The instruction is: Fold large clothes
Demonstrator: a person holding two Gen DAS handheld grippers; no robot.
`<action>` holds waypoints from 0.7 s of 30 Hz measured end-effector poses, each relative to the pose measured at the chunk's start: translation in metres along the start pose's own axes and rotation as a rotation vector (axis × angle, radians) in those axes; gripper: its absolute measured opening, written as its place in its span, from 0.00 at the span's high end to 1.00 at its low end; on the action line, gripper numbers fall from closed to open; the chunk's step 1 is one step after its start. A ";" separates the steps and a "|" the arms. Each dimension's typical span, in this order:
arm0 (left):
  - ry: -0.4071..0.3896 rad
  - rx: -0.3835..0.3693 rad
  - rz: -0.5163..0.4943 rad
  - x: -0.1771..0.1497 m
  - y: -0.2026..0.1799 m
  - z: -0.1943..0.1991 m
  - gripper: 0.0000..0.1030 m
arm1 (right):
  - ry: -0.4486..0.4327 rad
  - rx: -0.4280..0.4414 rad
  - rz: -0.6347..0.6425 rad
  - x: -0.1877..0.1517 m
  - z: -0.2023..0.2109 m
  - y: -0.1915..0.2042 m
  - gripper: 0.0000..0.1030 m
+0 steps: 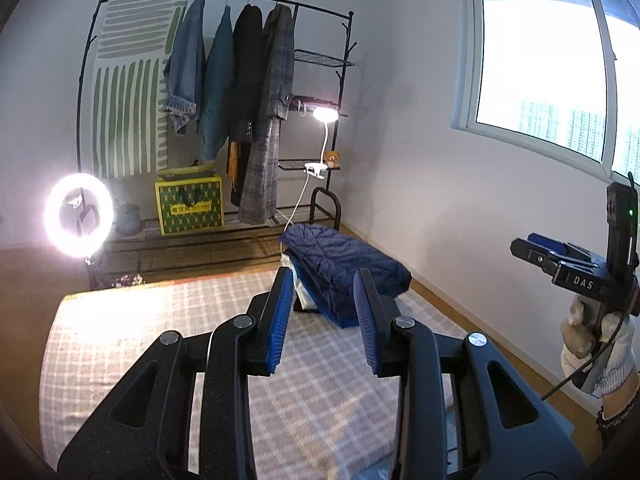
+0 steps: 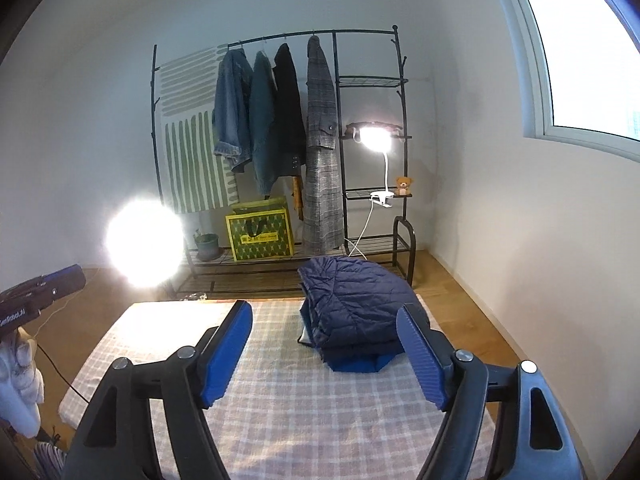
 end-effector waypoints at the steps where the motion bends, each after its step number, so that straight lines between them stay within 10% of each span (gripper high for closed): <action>1: 0.007 -0.003 -0.002 -0.005 0.002 0.002 0.69 | -0.001 -0.003 0.002 -0.002 -0.001 0.002 0.20; 21: 0.032 0.031 0.021 -0.103 0.051 -0.009 0.23 | -0.010 -0.110 0.039 -0.070 -0.031 0.055 0.00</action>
Point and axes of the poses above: each gripper's, at about its wrist camera, not at the fingertips, and z roughly against the way its jaws point, y to its left, x to its top, the point moved 7 cm from there along -z, roughly the way its jaws point, and after that the axes turned 9 degrees about x, right-handed, at the moved point
